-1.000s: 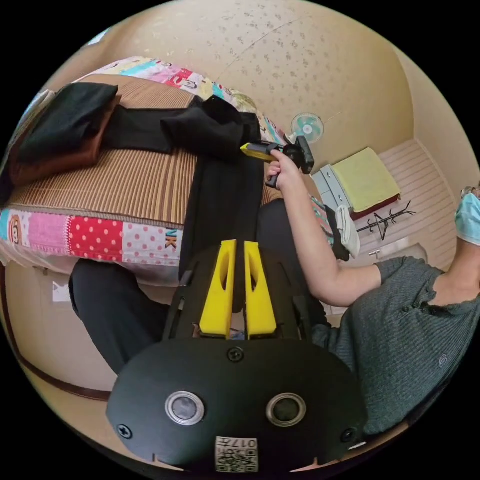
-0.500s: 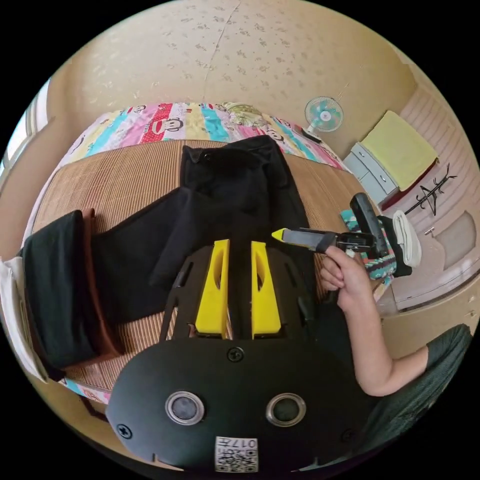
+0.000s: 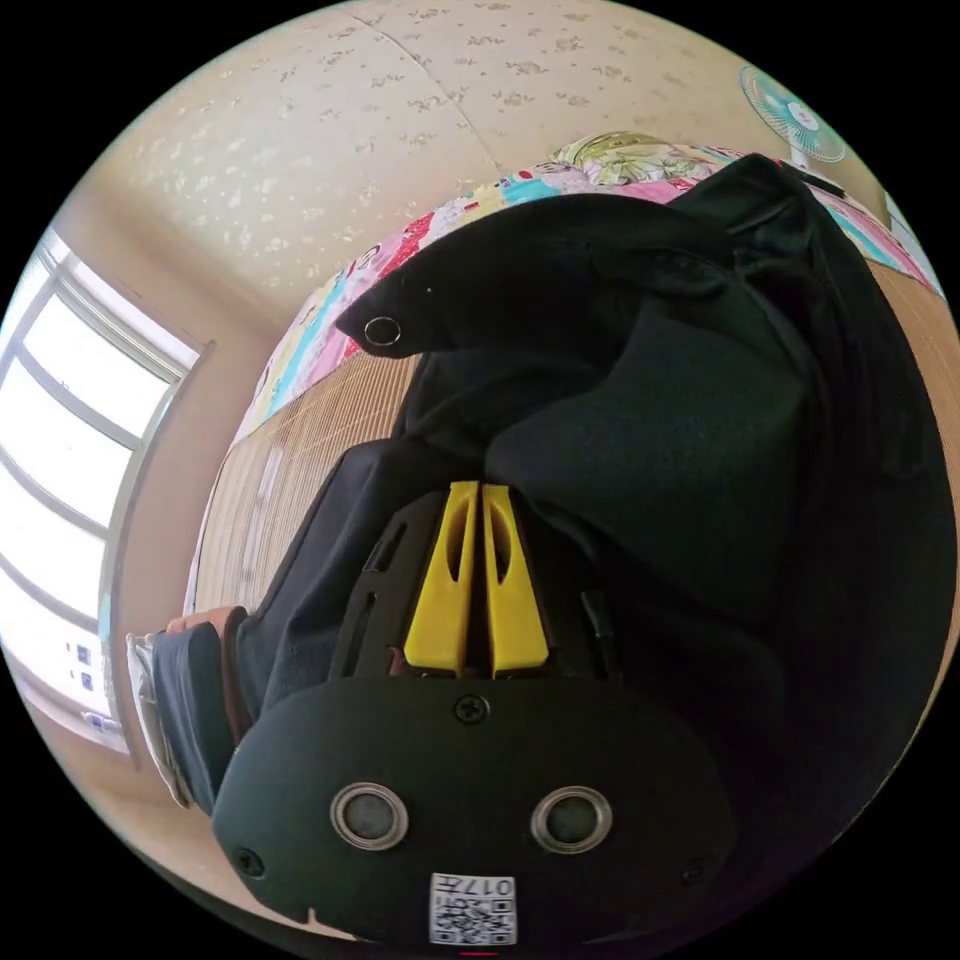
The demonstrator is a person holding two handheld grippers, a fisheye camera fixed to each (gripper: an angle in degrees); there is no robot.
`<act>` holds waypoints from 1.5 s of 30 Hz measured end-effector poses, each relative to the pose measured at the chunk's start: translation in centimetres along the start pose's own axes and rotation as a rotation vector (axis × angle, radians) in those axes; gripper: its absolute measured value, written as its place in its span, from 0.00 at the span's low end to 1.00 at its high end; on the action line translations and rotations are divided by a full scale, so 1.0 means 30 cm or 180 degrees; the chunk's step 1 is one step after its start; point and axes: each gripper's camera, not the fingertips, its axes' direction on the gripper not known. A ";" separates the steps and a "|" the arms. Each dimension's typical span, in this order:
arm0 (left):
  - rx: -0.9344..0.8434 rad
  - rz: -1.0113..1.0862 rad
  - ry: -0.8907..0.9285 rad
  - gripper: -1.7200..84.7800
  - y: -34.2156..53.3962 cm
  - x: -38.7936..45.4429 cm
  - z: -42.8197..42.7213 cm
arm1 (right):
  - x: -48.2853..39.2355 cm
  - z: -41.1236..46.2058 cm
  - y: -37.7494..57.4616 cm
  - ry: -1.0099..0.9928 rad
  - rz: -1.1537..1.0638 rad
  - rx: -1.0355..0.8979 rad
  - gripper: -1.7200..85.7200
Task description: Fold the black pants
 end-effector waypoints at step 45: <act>0.1300 -0.1623 0.1958 0.03 1.345 -1.824 -1.029 | -0.004 0.141 -0.028 -0.0007 0.0148 -0.0325 0.02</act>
